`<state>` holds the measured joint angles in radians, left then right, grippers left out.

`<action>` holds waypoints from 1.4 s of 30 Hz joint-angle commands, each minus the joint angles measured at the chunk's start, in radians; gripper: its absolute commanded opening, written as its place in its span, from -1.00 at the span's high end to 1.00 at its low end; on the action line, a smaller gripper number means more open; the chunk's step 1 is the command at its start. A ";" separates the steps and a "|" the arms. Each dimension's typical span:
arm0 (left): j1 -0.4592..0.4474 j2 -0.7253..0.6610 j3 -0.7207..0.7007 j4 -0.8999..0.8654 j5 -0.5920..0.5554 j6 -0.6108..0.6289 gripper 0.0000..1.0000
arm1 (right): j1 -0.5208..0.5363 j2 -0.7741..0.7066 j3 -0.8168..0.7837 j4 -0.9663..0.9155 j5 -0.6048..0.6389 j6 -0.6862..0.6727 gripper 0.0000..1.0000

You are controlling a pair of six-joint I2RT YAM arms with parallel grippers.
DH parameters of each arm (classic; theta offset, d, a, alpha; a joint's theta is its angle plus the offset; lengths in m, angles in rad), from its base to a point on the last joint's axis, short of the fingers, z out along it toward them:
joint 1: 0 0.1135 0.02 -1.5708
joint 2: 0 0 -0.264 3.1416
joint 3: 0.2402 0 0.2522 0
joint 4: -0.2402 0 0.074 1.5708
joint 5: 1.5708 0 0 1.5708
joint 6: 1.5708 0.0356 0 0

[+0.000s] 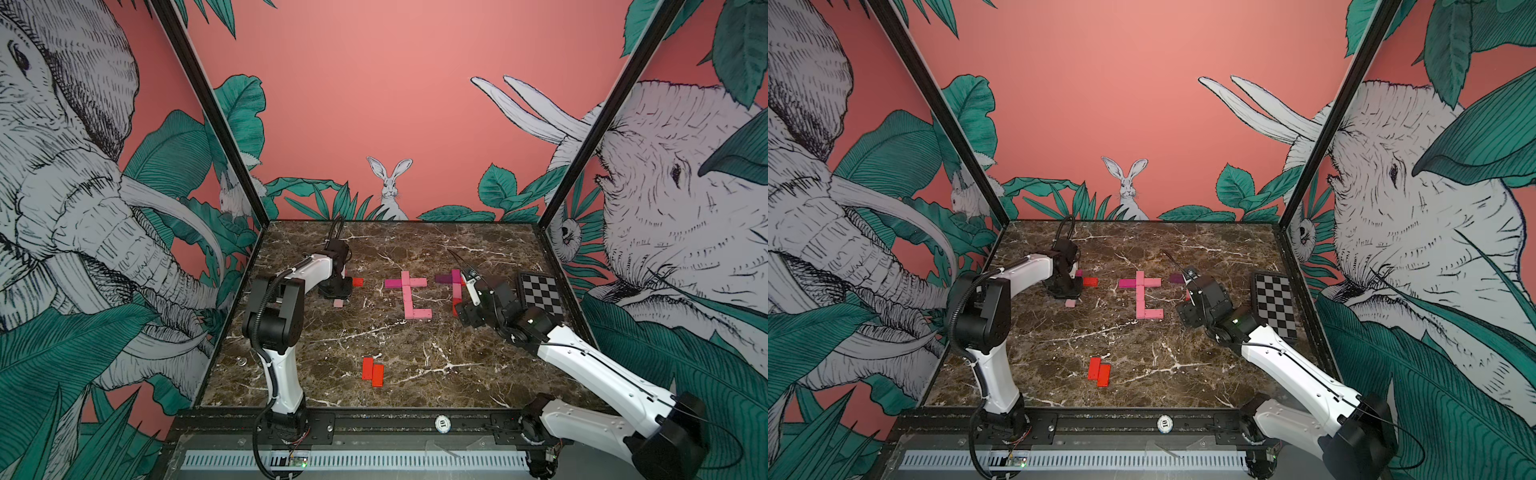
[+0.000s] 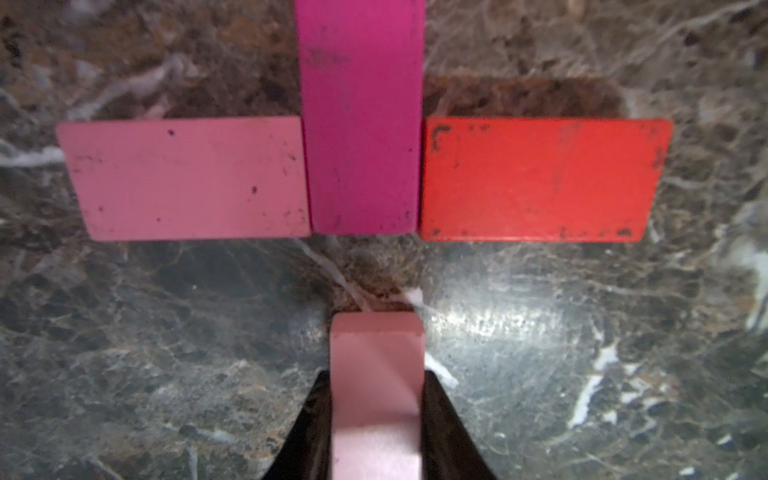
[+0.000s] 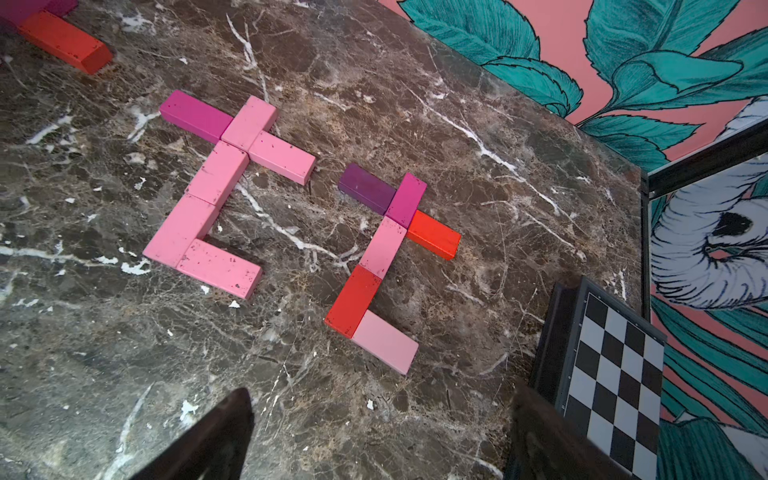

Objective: Assemble the letter t with building blocks
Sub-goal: Assemble the building block at the center of the board.

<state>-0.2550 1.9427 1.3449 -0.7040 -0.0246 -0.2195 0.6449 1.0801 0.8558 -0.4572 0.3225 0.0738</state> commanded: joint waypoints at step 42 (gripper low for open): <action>0.010 0.084 0.074 -0.058 -0.048 -0.024 0.23 | -0.005 -0.020 0.028 -0.012 0.025 -0.012 -0.90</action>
<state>-0.2516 2.0087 1.4117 -0.7193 -0.0639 -0.2379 0.6449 1.0798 0.8623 -0.4763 0.3298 0.0624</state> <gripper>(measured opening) 0.386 0.949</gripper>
